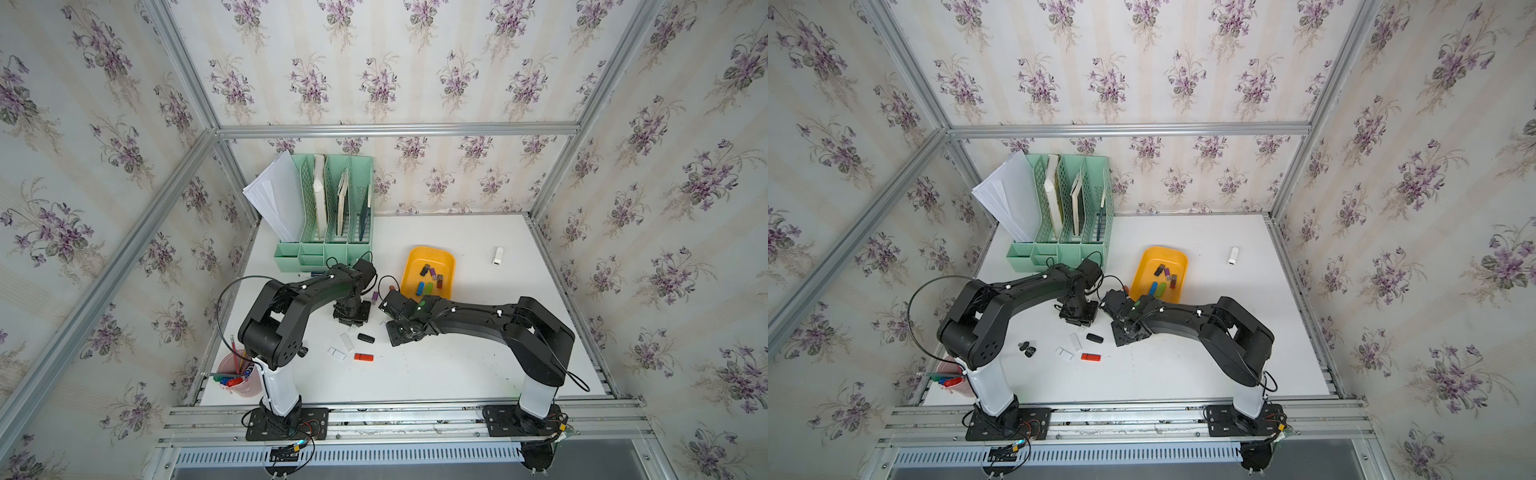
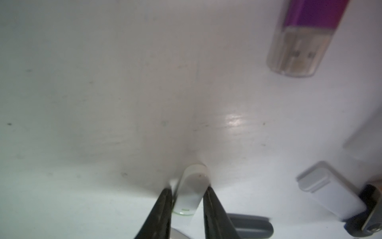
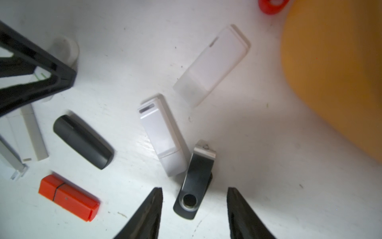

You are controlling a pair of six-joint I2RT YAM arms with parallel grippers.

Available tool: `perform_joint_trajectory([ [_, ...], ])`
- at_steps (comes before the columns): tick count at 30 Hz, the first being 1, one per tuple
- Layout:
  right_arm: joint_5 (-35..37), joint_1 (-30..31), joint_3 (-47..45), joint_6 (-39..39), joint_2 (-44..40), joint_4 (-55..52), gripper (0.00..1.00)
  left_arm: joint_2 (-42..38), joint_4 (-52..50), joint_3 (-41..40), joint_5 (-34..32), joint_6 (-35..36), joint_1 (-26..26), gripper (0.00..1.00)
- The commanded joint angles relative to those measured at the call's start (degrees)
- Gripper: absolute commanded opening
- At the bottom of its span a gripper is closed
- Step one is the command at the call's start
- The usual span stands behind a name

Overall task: Put the usb flash drive into the storage box
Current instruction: Pick up the USB flash from the center of the board.

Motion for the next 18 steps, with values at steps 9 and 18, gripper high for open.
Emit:
perform_joint_trajectory([
  [9,2.0,0.0,0.6,-0.2,1.1,-2.6,0.51,0.6,-0.9,-0.2,0.3,0.5,0.1,0.29],
  [18,4.6,0.0,1.6,-0.4,2.4,-4.2,0.49,0.5,-1.0,-0.2,0.1,0.5,0.1,0.29],
])
